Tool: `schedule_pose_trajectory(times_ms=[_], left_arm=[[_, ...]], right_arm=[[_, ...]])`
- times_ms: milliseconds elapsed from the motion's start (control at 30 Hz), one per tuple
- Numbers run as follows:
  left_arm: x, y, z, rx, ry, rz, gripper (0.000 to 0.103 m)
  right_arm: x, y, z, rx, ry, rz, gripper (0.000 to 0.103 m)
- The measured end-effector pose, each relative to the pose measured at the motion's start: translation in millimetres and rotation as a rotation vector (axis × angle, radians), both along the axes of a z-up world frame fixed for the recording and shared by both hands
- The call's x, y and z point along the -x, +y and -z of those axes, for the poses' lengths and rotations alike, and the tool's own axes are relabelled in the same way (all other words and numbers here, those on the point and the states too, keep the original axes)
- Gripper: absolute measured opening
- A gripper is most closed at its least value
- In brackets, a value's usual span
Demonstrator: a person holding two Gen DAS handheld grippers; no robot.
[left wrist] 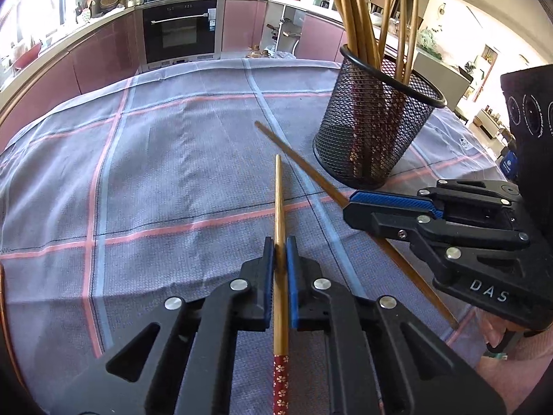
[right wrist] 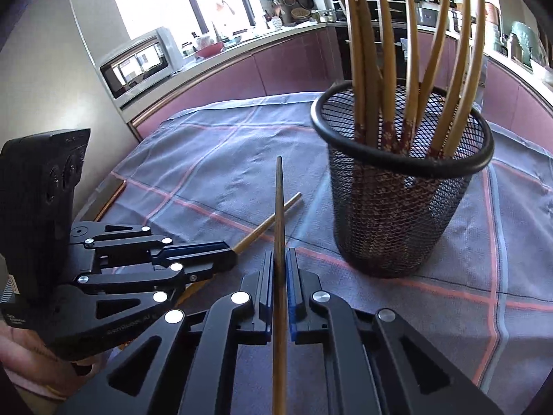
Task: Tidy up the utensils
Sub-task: 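Close the right tool on one of the two loose chopsticks, then lift the chopstick upright with the right tool over the mesh cup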
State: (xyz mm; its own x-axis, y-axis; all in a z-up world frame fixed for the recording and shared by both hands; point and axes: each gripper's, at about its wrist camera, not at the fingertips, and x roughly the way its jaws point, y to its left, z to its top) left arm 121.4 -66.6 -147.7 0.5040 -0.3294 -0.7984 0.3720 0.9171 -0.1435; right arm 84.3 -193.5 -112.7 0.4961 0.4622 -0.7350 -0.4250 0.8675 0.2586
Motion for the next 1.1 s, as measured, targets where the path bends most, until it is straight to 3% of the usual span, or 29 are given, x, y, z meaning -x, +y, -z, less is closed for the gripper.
schedule_pose_trajectory(times_ms=[300,600,1100], left_arm=[[-0.7,-5.5,1.7,-0.025,0.005,0.032,0.010],[-1.9,-7.0,-0.7,-0.019,0.001,0.008,0.008],[12.3,6.1,-55.0,0.151,-0.078,0.069,0.008]], right_arm=[[-0.8,8.0,10.7,0.059,0.026,-0.014,0.009],[3.3,1.7,6.4,0.025,-0.003,-0.008,0.006],[28.3,-27.9,-49.3,-0.078,-0.160,0.016,0.006]])
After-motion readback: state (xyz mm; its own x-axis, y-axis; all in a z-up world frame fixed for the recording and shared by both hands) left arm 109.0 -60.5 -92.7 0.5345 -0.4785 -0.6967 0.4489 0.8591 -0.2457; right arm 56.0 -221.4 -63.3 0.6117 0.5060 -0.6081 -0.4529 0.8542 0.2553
